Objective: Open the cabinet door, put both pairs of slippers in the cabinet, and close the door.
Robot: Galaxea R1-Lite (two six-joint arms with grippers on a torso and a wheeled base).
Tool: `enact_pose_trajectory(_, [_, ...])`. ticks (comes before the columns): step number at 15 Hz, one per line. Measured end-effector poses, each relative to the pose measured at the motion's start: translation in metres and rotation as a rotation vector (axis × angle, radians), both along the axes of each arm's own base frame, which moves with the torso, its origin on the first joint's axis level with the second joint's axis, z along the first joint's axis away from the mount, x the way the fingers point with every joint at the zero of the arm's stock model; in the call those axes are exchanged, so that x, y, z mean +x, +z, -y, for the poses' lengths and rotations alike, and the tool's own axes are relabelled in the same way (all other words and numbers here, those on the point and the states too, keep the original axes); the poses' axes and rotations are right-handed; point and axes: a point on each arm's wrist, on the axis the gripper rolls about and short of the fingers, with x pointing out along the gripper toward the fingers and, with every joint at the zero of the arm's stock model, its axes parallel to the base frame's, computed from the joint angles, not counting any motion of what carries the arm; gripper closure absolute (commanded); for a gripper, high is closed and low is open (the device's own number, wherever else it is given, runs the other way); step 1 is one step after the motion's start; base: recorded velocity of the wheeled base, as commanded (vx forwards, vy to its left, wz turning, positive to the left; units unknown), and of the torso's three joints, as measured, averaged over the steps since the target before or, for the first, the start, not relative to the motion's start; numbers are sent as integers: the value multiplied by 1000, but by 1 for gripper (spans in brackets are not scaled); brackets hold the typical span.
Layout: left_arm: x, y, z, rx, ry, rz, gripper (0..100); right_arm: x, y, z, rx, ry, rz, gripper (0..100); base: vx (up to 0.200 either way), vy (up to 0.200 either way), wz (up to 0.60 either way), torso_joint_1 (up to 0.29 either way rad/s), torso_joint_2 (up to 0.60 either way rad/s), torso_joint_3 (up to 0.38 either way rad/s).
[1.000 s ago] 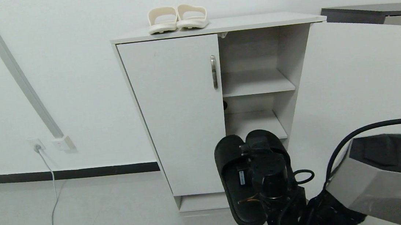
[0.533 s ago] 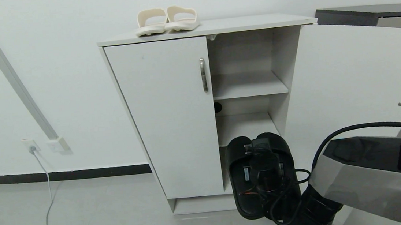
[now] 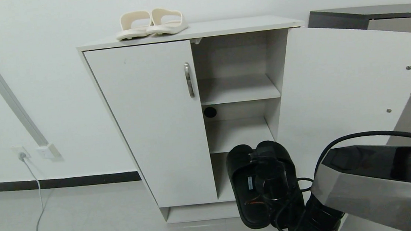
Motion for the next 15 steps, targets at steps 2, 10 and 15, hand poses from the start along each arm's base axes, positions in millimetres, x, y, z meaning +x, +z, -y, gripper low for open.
enact_pose_trajectory(2, [0, 0, 0, 1, 0, 0, 100, -2, -2, -5, 5, 50, -6, 100, 0, 0, 0, 0, 0, 0])
enact_pose_trajectory(10, [0, 0, 0, 0, 0, 0, 100, 11, -10, -13, -3, 41, -17, 100, 0, 0, 0, 0, 0, 0])
enact_pose_trajectory(15, [0, 0, 0, 1, -1, 0, 100, 11, -13, -13, 0, 40, -22, 100, 0, 0, 0, 5, 4, -113])
